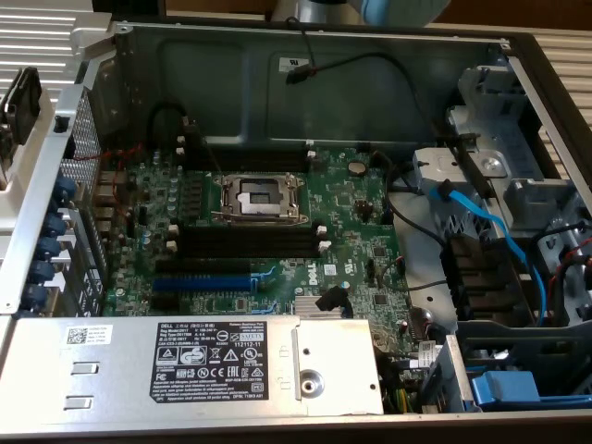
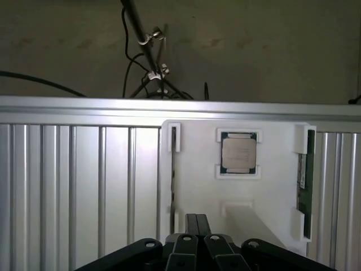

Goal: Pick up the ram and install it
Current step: 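Pick up the ram and move it above insertion slot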

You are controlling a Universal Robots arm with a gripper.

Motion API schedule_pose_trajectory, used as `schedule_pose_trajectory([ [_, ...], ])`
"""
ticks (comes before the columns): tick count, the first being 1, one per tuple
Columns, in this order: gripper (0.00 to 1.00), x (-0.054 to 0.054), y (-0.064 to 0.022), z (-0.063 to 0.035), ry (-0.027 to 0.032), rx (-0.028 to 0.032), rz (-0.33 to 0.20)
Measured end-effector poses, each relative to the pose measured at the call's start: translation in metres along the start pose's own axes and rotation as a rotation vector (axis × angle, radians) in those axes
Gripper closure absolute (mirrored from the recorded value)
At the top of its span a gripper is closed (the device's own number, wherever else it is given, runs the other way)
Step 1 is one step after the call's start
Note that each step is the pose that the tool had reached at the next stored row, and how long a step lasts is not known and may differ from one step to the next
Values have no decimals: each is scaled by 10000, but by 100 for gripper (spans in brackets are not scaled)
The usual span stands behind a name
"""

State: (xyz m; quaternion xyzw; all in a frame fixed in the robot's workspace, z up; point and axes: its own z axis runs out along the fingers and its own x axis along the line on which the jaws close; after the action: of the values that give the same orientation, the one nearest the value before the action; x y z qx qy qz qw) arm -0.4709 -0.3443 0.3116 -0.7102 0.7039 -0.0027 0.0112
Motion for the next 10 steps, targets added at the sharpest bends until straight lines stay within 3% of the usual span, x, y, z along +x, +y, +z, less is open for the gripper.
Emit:
schedule_pose_trajectory([
  [10, 90, 2, 25, 182, -5, -2, -141],
])
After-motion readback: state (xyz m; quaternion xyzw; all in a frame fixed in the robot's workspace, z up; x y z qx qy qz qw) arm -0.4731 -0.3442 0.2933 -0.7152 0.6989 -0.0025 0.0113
